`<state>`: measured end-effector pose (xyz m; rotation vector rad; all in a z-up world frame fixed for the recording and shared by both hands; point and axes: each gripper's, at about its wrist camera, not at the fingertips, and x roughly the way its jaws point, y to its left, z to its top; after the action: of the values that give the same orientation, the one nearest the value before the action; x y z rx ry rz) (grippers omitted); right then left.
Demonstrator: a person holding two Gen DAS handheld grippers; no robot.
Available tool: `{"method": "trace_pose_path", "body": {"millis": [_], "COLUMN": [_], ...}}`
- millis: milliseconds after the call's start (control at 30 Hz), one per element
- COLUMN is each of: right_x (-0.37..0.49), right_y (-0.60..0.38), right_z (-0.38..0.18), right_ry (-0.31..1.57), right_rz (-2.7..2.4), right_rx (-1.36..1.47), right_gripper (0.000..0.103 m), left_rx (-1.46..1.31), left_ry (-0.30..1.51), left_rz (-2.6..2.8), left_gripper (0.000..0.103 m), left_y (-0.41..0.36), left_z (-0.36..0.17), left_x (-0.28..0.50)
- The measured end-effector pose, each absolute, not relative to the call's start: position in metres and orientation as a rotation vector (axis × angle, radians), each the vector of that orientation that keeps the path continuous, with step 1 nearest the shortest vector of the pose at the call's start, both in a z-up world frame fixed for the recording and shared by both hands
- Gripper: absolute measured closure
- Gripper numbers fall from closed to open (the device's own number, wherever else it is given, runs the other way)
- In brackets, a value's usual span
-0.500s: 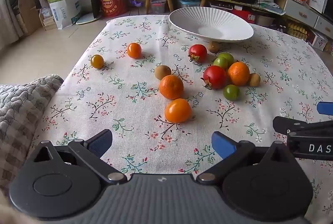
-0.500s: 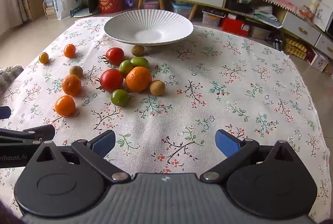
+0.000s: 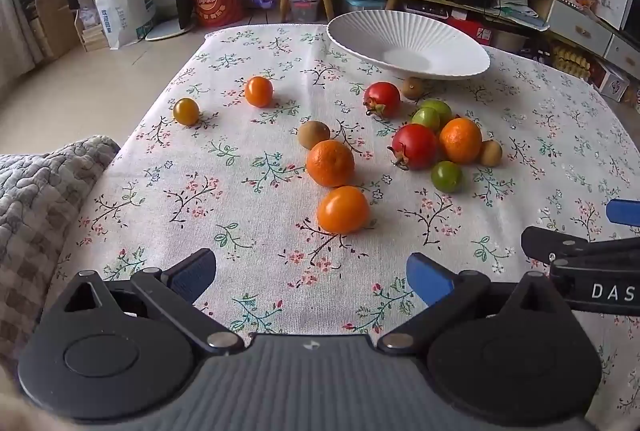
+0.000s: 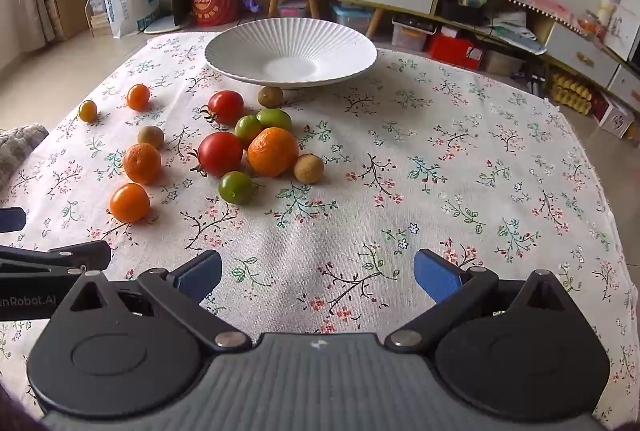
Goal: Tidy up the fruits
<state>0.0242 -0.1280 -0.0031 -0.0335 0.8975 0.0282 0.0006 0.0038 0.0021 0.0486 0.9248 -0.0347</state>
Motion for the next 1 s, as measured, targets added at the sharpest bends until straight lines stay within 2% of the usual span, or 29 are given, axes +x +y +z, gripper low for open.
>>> {"method": "trace_pose_path", "body": {"millis": [1000], "right_x": [0.0235], "right_y": [-0.1276], "right_z": [-0.0028], "right_ry": [0.892], "right_rz": [0.028], "right_rx": [-0.024], "right_gripper": [0.001], "left_rx": [0.048], "left_ry": [0.924], "left_rz": [-0.036], "left_gripper": [0.001], "left_y": [0.0024], "left_z": [-0.0009], "left_x": [0.001]}}
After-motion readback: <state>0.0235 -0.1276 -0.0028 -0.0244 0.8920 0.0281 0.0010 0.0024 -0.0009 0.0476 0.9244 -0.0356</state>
